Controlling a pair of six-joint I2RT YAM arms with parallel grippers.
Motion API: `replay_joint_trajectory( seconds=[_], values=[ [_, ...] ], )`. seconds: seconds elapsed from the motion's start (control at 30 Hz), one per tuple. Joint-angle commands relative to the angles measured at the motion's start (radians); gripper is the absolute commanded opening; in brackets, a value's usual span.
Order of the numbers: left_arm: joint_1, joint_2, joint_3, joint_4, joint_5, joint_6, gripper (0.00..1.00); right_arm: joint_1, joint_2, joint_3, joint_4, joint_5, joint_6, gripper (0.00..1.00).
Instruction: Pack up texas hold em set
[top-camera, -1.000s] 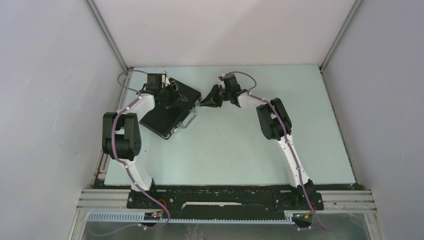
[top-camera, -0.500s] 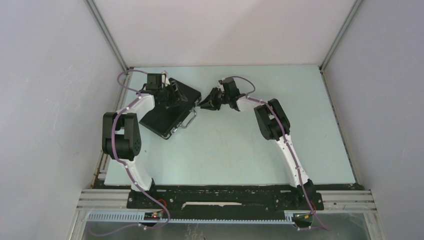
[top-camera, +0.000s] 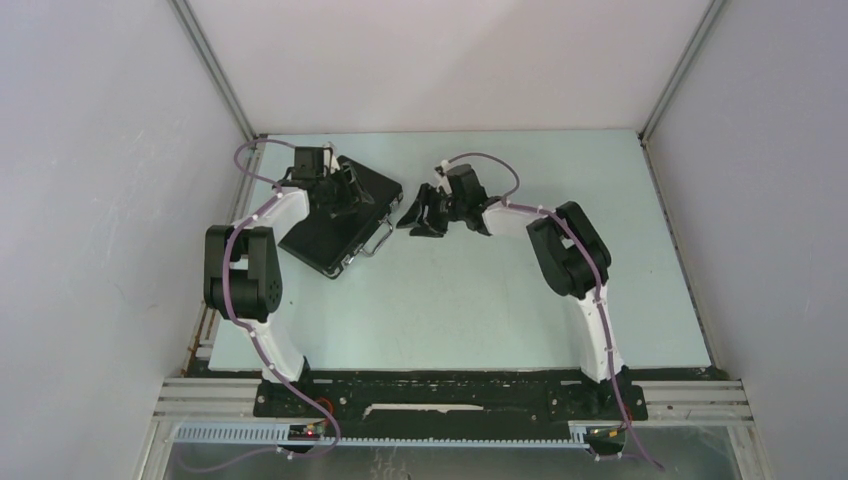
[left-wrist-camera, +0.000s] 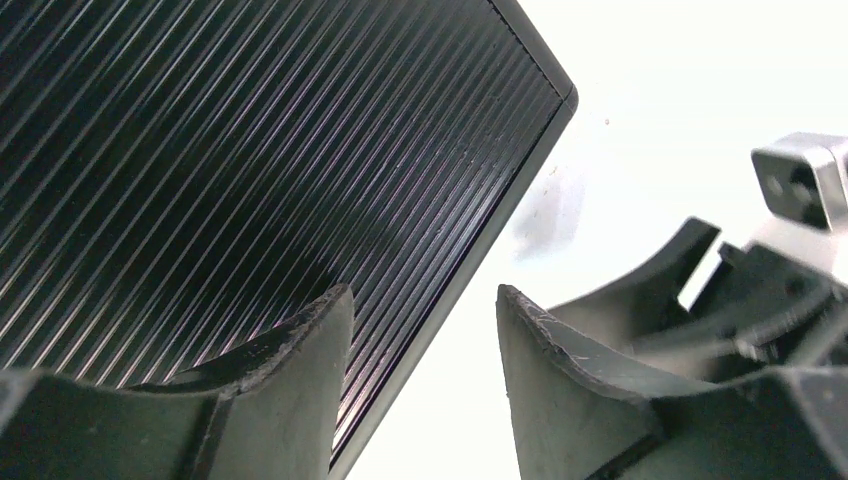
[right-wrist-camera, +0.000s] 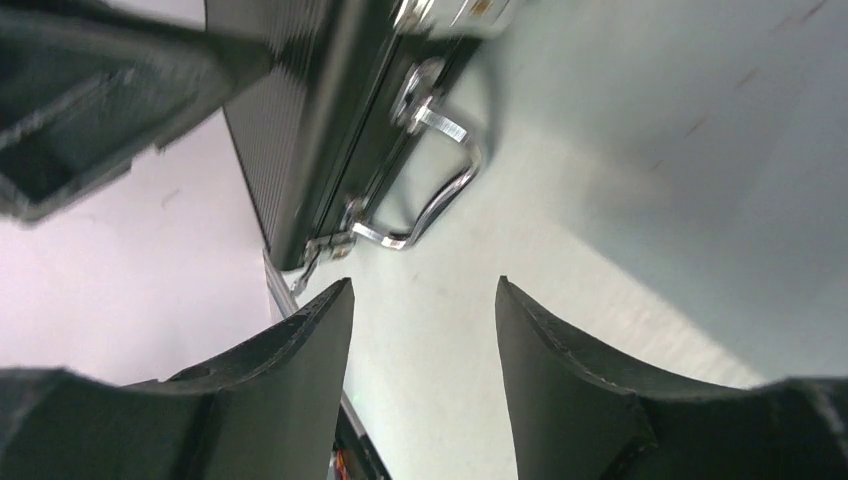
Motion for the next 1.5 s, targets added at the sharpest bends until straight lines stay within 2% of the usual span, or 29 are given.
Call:
replay_joint_trajectory(
  seconds=[0.0, 0.23, 0.33, 0.5, 0.57, 0.67, 0.73, 0.97, 1.03, 1.1, 1.23, 1.33, 1.47],
  values=[
    [0.006, -0.007, -0.008, -0.088, -0.081, 0.055, 0.61, 0.079, -0.146, -0.116, 0.058, 0.047, -0.035, 0.63],
    [0.006, -0.002, -0.008, -0.099, -0.108, 0.069, 0.61, 0.179, -0.147, -0.131, 0.123, 0.100, 0.050, 0.60],
    [0.006, -0.018, -0.006, -0.114, -0.134, 0.085, 0.61, 0.218, -0.125, -0.093, 0.159, 0.118, 0.093, 0.63],
    [0.003, -0.021, -0.003, -0.114, -0.121, 0.080, 0.61, 0.266, -0.089, -0.010, 0.128, 0.168, 0.118, 0.65],
    [0.005, -0.016, 0.001, -0.113, -0.112, 0.075, 0.61, 0.272, -0.059, 0.023, 0.115, 0.172, 0.135, 0.58],
    [0.005, -0.018, 0.006, -0.113, -0.105, 0.068, 0.61, 0.276, -0.012, 0.010, 0.217, 0.144, 0.217, 0.44],
    [0.004, -0.024, 0.006, -0.110, -0.099, 0.065, 0.62, 0.278, 0.007, -0.002, 0.257, 0.130, 0.251, 0.43],
    [0.003, -0.039, 0.001, -0.104, -0.086, 0.055, 0.62, 0.293, 0.018, -0.018, 0.214, 0.181, 0.224, 0.48],
    [0.002, -0.044, -0.003, -0.101, -0.081, 0.053, 0.62, 0.295, 0.029, -0.009, 0.204, 0.181, 0.223, 0.43],
    [0.001, -0.047, -0.005, -0.099, -0.081, 0.052, 0.62, 0.295, 0.034, -0.011, 0.200, 0.186, 0.232, 0.33],
    [0.002, -0.053, -0.007, -0.091, -0.066, 0.050, 0.61, 0.300, 0.044, -0.020, 0.212, 0.174, 0.261, 0.19],
    [0.001, -0.061, -0.011, -0.084, -0.065, 0.047, 0.61, 0.309, 0.031, -0.057, 0.222, 0.186, 0.273, 0.16],
    [0.001, -0.065, -0.011, -0.085, -0.067, 0.047, 0.61, 0.318, 0.037, -0.078, 0.230, 0.192, 0.292, 0.18]
  ],
)
